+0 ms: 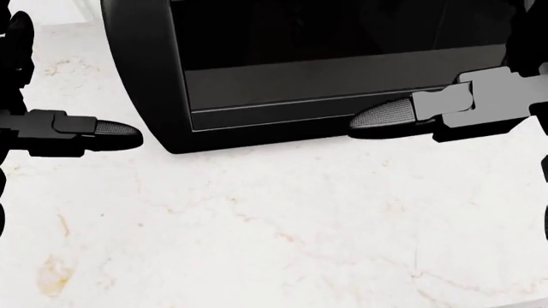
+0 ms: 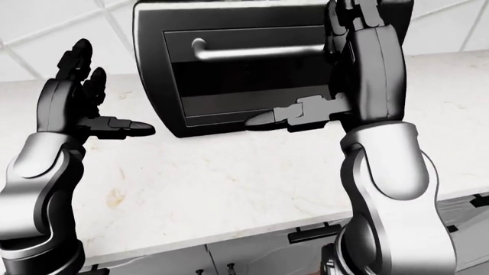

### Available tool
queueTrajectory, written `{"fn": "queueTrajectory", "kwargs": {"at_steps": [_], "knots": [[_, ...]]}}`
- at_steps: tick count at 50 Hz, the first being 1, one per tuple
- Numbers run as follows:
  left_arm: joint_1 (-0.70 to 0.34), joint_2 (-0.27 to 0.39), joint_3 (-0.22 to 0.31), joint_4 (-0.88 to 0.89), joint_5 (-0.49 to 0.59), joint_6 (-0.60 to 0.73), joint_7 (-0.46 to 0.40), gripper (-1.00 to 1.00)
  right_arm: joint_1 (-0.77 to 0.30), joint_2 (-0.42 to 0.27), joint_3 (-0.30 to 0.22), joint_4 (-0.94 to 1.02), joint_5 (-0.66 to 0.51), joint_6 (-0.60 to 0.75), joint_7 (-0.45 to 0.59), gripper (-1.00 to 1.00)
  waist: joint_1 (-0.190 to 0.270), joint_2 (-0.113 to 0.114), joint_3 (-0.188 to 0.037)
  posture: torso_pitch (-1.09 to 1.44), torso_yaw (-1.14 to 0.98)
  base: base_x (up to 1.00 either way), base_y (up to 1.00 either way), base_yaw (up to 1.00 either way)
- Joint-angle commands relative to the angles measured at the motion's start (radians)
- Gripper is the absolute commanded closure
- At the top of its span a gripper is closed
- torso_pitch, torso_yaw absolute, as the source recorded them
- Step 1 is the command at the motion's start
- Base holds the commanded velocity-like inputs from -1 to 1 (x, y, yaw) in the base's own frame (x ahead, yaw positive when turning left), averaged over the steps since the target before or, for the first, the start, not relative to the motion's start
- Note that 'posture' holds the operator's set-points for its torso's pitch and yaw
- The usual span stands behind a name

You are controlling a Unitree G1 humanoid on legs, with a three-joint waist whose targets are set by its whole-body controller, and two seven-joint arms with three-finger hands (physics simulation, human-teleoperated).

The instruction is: Open the toaster oven door.

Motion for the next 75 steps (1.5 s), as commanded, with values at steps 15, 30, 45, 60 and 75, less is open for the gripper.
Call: {"fn": "queueTrajectory", "kwargs": {"at_steps": [15,30,45,60,75], "knots": [[-0.034,0.009,0.002,-0.022,0.005,-0.033,0.000,-1.00,-0.021,0.004,0.008,0.007,-0.035,-0.044,0.008,-1.00,-0.002,0.007,-0.124,-0.27,0.00,0.00,0.00,0.00],[-0.036,0.006,-0.005,-0.009,0.017,-0.043,-0.001,-1.00,-0.063,-0.118,0.204,0.142,-0.381,-0.105,0.241,-1.00,0.002,0.007,-0.228,-0.35,0.00,0.00,0.00,0.00],[-0.028,0.007,0.005,-0.014,0.011,-0.045,0.000,-1.00,-0.207,0.100,0.178,0.344,-1.144,-0.608,0.906,-1.00,0.004,0.026,-0.226,-0.35,0.00,0.00,0.00,0.00],[-0.028,0.015,0.010,-0.017,0.002,-0.042,0.001,-1.00,-0.231,0.166,0.198,0.456,-1.264,-0.825,1.015,-1.00,-0.007,0.039,-0.240,-0.35,0.00,0.00,0.00,0.00],[-0.011,0.012,0.013,-0.018,-0.003,-0.055,0.006,-1.00,-0.191,0.199,0.200,0.476,-1.319,-0.882,1.055,-1.00,-0.017,0.043,-0.239,-0.35,0.00,0.00,0.00,0.00]]}}
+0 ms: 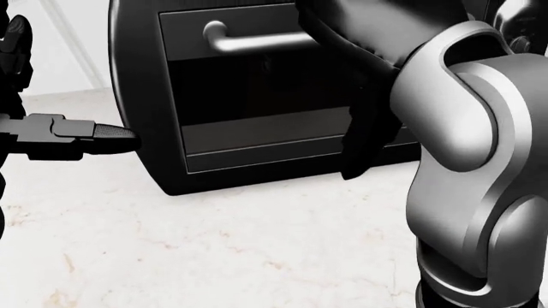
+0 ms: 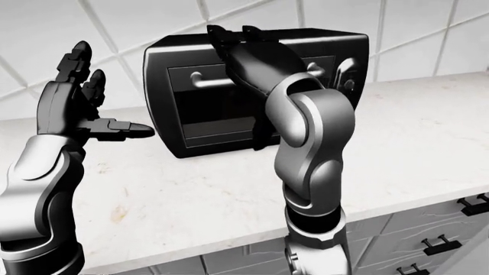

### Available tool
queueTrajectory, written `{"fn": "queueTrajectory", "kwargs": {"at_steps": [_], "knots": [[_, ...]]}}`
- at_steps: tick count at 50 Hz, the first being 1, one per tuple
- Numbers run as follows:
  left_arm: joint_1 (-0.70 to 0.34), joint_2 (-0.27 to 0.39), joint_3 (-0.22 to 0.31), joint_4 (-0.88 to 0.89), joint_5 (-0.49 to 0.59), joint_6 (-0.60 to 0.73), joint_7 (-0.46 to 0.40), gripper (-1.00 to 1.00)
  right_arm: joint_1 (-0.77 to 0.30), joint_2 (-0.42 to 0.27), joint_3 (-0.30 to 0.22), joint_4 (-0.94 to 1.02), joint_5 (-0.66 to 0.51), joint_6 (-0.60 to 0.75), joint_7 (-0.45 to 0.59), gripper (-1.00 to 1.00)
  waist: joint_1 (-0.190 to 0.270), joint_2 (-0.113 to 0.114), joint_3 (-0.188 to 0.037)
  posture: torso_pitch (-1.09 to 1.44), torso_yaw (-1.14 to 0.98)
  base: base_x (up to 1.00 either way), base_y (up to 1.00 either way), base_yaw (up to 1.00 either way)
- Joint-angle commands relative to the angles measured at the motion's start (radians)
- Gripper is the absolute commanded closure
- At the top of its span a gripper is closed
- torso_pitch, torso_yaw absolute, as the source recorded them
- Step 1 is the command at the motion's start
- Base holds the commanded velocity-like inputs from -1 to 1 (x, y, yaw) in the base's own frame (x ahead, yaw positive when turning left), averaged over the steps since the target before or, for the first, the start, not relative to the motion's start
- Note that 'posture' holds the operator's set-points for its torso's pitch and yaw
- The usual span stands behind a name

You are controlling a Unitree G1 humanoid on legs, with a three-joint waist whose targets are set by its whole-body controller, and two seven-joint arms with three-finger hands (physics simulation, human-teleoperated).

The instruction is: Open the toaster oven door.

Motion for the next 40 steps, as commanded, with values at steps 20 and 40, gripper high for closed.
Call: {"fn": "queueTrajectory", "kwargs": {"at_steps": [20,40], "knots": [[-0.038,0.008,0.002,-0.007,0.002,-0.040,0.003,-1.00,0.089,0.008,-0.013,-0.141,-0.073,-0.012,0.097,-1.00,0.007,0.000,-0.008,-0.35,0.00,0.00,0.00,0.00],[0.000,0.002,0.010,-0.034,0.000,-0.045,0.001,-1.00,0.074,-0.012,-0.019,0.008,-0.066,-0.039,0.024,-1.00,0.008,-0.001,-0.015,-0.35,0.00,0.00,0.00,0.00]]}}
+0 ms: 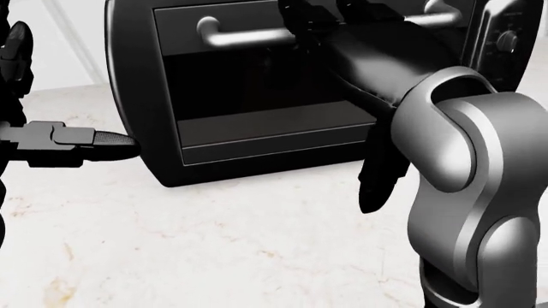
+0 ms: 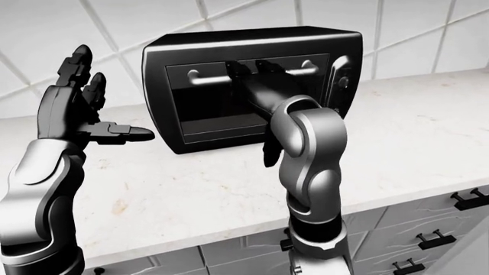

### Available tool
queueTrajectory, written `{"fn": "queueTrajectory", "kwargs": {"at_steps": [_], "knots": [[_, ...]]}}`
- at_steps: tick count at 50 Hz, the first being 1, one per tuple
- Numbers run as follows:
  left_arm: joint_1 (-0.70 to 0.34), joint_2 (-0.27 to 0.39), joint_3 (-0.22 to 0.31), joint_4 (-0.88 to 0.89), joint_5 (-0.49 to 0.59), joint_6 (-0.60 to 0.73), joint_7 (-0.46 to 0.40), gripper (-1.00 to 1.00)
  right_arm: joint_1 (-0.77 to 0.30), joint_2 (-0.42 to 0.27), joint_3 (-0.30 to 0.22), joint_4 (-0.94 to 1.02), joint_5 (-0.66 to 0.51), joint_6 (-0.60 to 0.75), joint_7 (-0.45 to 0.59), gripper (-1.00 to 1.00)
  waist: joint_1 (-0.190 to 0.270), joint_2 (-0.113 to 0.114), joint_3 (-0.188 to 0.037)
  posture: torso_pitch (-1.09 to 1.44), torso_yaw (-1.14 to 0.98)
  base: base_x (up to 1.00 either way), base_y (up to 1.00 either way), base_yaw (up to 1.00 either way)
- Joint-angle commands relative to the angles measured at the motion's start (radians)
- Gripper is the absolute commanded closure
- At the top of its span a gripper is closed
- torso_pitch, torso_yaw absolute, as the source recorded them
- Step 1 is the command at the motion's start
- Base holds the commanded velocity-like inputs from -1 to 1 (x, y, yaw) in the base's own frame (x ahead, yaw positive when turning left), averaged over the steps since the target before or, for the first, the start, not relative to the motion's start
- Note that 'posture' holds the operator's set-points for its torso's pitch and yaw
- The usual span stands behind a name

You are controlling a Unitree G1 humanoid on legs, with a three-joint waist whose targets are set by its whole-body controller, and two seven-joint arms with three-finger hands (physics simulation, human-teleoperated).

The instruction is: Open the toaster oven door.

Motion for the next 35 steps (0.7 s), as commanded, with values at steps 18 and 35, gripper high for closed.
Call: {"fn": "queueTrajectory", "kwargs": {"at_steps": [18,35], "knots": [[-0.033,0.015,0.011,-0.024,-0.005,-0.022,0.007,-1.00,-0.119,-0.067,-0.031,0.095,-0.024,-0.042,0.020,-1.00,-0.001,0.000,-0.015,-0.35,0.00,0.00,0.00,0.00],[-0.017,0.017,0.018,-0.025,-0.010,-0.034,0.008,-1.00,-0.071,-0.039,-0.020,0.068,-0.040,-0.039,0.068,0.09,-0.003,0.000,-0.018,-0.35,0.00,0.00,0.00,0.00]]}}
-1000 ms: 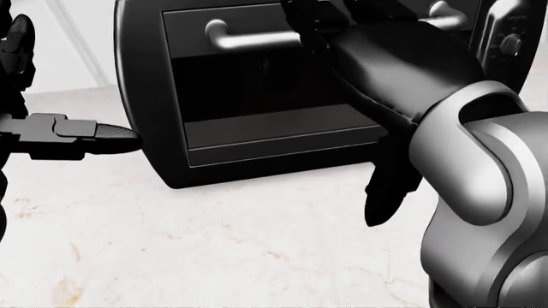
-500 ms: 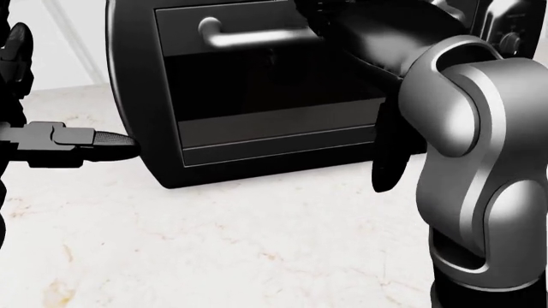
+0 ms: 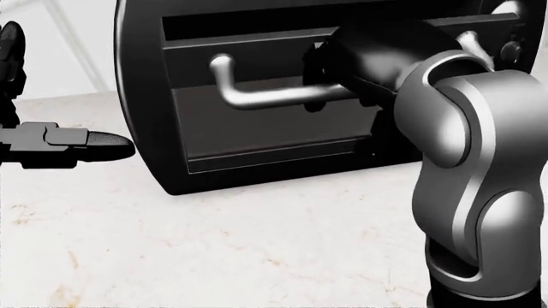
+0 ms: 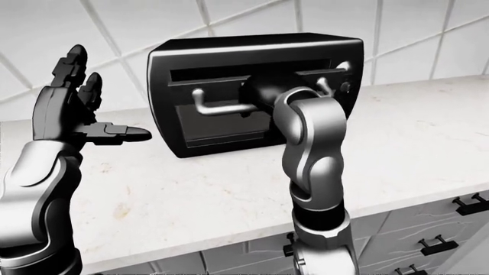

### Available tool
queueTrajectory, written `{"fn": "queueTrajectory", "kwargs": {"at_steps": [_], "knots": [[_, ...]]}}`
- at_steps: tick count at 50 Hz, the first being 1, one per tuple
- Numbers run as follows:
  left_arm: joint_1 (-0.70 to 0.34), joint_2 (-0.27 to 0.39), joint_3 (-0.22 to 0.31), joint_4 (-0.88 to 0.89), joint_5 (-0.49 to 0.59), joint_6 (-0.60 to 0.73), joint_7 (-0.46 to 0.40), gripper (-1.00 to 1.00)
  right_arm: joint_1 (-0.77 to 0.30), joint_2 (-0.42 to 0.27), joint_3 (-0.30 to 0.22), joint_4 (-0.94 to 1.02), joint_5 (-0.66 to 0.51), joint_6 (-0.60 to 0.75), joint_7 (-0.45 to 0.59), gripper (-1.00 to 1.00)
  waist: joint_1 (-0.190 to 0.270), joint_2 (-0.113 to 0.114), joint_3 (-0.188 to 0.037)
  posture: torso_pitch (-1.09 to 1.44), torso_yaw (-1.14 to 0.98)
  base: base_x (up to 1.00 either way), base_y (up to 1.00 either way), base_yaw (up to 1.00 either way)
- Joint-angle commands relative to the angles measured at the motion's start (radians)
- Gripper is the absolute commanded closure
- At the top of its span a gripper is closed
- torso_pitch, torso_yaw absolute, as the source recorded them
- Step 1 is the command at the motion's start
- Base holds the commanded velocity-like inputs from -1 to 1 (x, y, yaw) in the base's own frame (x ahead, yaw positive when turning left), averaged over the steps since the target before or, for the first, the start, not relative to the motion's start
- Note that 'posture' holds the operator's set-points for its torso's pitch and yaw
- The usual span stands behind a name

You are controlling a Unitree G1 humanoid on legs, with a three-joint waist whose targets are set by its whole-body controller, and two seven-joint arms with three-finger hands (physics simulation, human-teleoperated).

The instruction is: Open the toaster oven door.

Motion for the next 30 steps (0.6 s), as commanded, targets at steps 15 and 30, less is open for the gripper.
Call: {"fn": "queueTrajectory", "kwargs": {"at_steps": [15,30], "knots": [[-0.009,0.011,0.015,-0.032,-0.007,-0.026,0.004,-1.00,0.175,0.063,0.015,-0.352,-0.088,0.015,0.167,0.12,0.003,0.003,-0.005,-0.35,0.00,0.00,0.00,0.00],[-0.016,0.018,0.020,-0.062,-0.023,0.003,0.003,-1.00,0.452,0.162,0.060,-0.691,-0.181,-0.031,0.285,-0.04,0.001,0.007,-0.012,-0.35,0.00,0.00,0.00,0.00]]}}
